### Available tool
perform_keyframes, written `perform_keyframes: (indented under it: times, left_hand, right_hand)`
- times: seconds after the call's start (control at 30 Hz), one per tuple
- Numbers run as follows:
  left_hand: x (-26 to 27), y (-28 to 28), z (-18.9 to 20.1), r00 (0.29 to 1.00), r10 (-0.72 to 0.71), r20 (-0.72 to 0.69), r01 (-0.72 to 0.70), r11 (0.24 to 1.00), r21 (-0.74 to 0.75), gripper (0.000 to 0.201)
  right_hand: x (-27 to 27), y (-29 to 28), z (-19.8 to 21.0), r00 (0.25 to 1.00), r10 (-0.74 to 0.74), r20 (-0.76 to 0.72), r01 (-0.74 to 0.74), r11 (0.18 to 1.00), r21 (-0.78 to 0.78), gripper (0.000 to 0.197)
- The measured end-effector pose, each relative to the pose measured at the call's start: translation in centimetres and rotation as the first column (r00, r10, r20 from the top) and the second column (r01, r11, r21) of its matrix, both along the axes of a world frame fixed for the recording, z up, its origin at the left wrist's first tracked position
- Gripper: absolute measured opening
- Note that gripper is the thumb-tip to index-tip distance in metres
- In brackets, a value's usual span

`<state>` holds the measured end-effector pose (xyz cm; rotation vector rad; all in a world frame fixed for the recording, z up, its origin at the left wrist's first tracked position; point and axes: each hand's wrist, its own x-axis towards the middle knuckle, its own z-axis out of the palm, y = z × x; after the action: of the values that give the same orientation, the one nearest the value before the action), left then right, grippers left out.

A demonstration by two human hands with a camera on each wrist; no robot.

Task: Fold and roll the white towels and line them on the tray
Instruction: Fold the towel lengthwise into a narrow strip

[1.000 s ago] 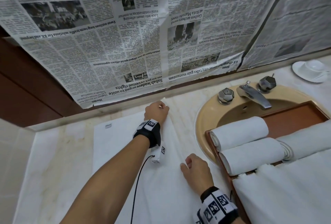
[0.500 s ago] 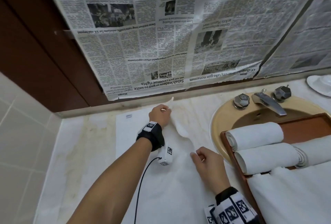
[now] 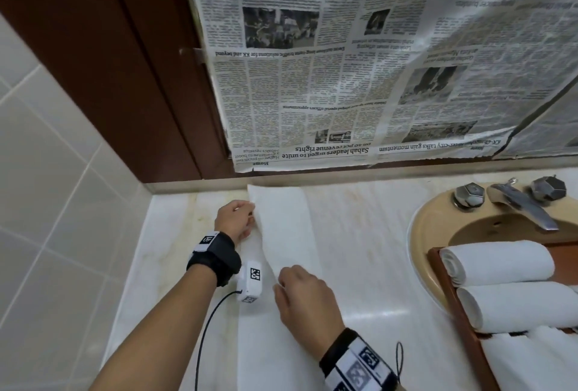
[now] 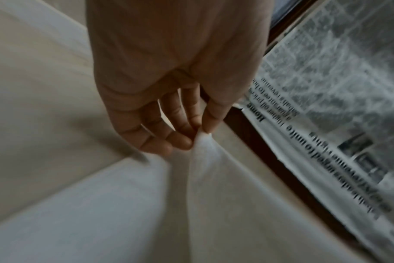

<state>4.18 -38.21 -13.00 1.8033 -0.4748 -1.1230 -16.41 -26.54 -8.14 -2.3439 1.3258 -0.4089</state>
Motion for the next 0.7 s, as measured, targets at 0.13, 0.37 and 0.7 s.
perform_keyframes:
  times: [0.13, 0.37, 0.7]
  left_hand:
    - [2.3, 0.8, -1.7, 0.972, -0.027, 0.233, 0.003, 0.994, 0.105, 0.009]
    - [3.0, 1.5, -2.1, 0.933, -0.123, 0.339, 0.075, 0.986, 0.15, 0.024]
    - [2.3, 2.4, -1.7, 0.82, -0.199, 0.537, 0.115, 0.976, 0.187, 0.032]
  right_hand:
    - [2.2, 0.5, -2.7, 0.996, 0.064, -0.057, -0.055, 0.988, 0.145, 0.018]
    - [3.2, 0.9, -5.1, 0.995, 0.08, -0.057, -0.059, 0.952, 0.3, 0.021]
    - [2.2, 1.0, -6.4, 0.999, 0.054, -0.007, -0.047, 0.927, 0.372, 0.03]
